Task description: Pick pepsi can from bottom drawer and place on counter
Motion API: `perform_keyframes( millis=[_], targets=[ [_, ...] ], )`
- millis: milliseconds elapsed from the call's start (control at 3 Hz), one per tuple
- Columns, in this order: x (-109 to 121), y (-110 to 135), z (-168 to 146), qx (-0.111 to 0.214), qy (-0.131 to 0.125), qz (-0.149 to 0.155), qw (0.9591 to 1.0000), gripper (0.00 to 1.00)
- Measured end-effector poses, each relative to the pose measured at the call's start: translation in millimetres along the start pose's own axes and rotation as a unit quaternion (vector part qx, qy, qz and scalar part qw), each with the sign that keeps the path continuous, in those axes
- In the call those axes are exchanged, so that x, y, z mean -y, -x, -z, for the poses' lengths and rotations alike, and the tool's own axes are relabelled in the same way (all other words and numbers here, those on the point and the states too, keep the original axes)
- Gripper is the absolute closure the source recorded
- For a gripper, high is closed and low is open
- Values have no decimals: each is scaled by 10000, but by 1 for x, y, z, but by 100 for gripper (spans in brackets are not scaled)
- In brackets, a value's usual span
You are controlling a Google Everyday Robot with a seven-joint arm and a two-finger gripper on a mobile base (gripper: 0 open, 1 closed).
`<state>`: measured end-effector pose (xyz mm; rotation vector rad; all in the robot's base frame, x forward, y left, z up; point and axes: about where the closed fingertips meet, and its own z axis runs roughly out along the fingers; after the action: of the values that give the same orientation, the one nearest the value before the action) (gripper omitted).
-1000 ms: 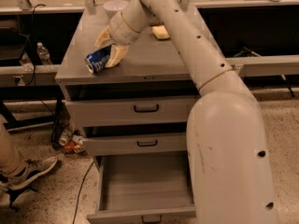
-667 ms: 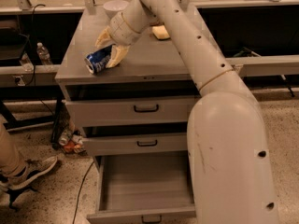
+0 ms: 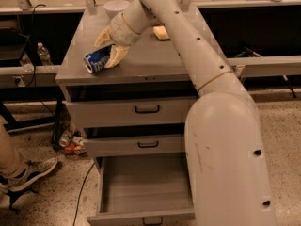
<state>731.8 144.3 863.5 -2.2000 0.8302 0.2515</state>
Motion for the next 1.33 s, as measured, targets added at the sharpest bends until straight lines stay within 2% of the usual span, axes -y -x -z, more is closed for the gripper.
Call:
perform_keyframes(
  millis=[333, 667, 1000, 1333],
  targets=[
    [2, -7, 3, -35, -90, -130, 9999, 40],
    [4, -16, 12, -126, -313, -335, 9989, 17],
    [2, -22, 27, -204, -625, -621, 9959, 0],
    [-1, -22, 33, -215, -746, -747, 9942, 0]
  ],
)
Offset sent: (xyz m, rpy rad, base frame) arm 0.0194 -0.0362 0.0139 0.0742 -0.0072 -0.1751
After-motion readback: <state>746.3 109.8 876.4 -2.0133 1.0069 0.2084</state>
